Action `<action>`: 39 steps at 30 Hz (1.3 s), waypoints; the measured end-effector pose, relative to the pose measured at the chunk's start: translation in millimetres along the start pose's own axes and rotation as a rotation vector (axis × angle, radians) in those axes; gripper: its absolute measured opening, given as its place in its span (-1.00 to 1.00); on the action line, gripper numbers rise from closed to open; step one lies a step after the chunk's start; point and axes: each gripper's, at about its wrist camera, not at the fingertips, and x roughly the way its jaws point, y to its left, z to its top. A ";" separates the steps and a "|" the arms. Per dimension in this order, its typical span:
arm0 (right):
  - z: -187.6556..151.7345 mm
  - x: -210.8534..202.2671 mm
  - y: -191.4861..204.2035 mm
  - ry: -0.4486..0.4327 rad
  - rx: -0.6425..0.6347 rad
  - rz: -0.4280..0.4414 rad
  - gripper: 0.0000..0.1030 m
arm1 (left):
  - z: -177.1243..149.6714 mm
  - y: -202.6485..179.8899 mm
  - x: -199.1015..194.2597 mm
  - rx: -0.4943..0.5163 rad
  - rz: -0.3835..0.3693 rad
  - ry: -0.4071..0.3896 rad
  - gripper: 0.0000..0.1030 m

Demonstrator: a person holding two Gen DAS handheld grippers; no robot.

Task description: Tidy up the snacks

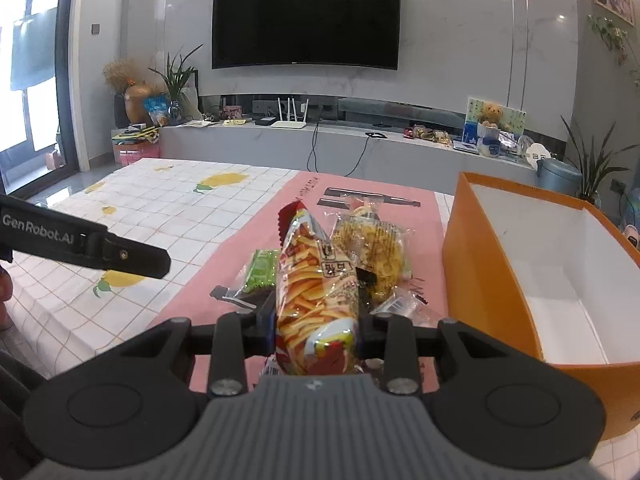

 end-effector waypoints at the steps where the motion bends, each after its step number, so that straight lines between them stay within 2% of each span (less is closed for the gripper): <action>1: 1.8 -1.7 -1.1 -0.007 0.003 0.003 -0.39 | -1.0 -1.7 -0.1 0.007 -0.004 0.000 0.57; 4: 5.0 -4.9 -3.4 -0.018 0.007 0.002 -0.39 | -3.3 -6.4 1.1 0.036 -0.026 0.018 0.57; 10: 3.2 -11.3 -20.4 -0.009 0.070 -0.026 -0.39 | -12.7 -20.6 5.0 0.128 -0.158 0.116 0.55; 14: 5.4 -14.4 -21.5 -0.018 0.064 -0.048 -0.39 | -18.6 -29.5 9.4 0.169 -0.152 0.120 0.53; 20: 6.7 -13.6 -21.2 -0.001 0.047 -0.056 -0.39 | -22.8 -37.8 17.2 0.202 -0.088 0.133 0.51; 23: 7.5 -14.0 -23.3 0.008 0.055 -0.055 -0.39 | -26.2 -42.1 18.1 0.234 -0.118 0.164 0.43; 26: 11.7 -13.5 -28.0 0.006 0.077 -0.070 -0.39 | -34.1 -51.2 23.8 0.292 -0.160 0.216 0.08; 28: 12.8 -15.5 -31.8 0.002 0.090 -0.077 -0.39 | -41.9 -59.8 28.2 0.333 -0.194 0.266 -0.27; 30: 14.0 -17.8 -37.1 0.001 0.106 -0.091 -0.39 | -51.1 -69.4 33.1 0.372 -0.224 0.310 -0.47; 31: 14.3 -18.6 -39.7 0.002 0.115 -0.096 -0.39 | -55.9 -74.2 35.6 0.393 -0.235 0.335 -0.69; 33: 15.3 -20.5 -43.4 0.006 0.129 -0.108 -0.39 | -68.8 -85.8 41.8 0.443 -0.261 0.385 -0.97; 39: 21.3 -34.7 -42.8 0.006 0.101 -0.132 -0.38 | -111.3 -119.7 50.3 0.643 -0.315 0.462 -1.00</action>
